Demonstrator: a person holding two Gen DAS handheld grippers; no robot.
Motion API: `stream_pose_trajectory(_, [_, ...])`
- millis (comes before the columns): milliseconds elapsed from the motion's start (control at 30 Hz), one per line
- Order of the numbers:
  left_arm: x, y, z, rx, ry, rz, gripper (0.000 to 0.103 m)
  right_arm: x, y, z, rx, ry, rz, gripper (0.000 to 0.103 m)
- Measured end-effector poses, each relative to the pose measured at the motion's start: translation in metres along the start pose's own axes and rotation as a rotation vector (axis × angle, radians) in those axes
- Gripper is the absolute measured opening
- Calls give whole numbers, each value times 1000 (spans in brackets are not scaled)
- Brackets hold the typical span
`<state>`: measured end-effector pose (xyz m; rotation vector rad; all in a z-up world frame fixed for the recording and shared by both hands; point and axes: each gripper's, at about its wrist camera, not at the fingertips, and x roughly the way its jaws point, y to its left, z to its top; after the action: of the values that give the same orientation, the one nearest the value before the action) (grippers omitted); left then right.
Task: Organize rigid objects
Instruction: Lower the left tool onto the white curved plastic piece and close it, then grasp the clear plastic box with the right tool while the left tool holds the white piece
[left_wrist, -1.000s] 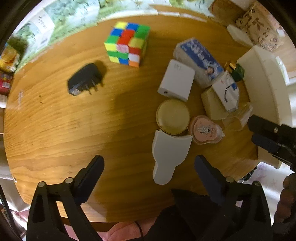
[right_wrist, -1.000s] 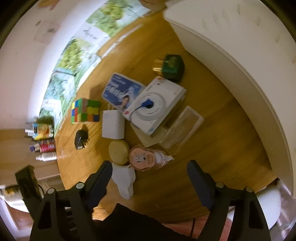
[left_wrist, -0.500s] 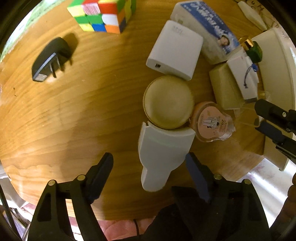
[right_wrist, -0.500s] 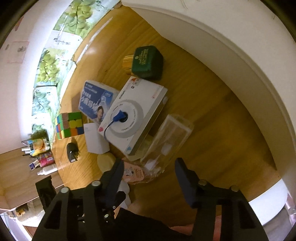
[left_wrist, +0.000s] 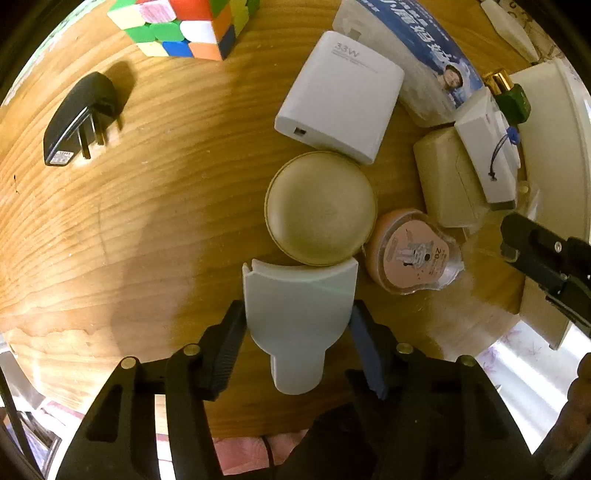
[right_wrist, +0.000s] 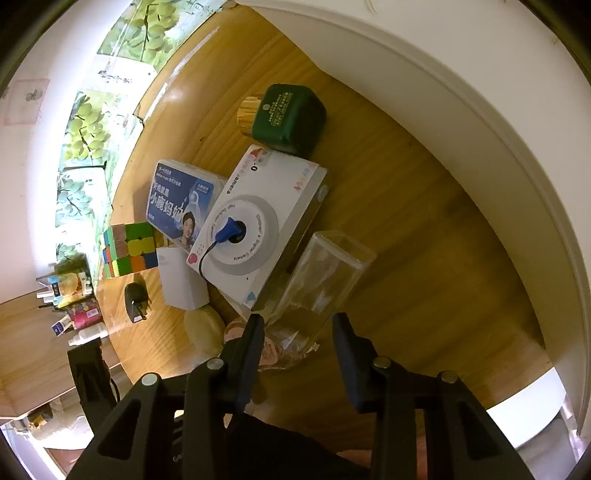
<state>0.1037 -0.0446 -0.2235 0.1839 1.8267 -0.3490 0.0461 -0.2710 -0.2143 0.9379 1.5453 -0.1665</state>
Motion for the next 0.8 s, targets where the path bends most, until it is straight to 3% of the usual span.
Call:
stream_pose_trajectory(333, [13, 13, -10, -32, -12, 4, 60, -7, -3, -12, -6, -11, 28, 34])
stream_pose_trajectory(533, [0, 17, -32, -22, -66, 2, 60, -11, 0, -24, -26, -28, 38, 33])
stream_pose_trajectory(800, [-25, 20, -57, 27, -171, 55, 60, -22, 7, -48, -84, -83, 53, 32])
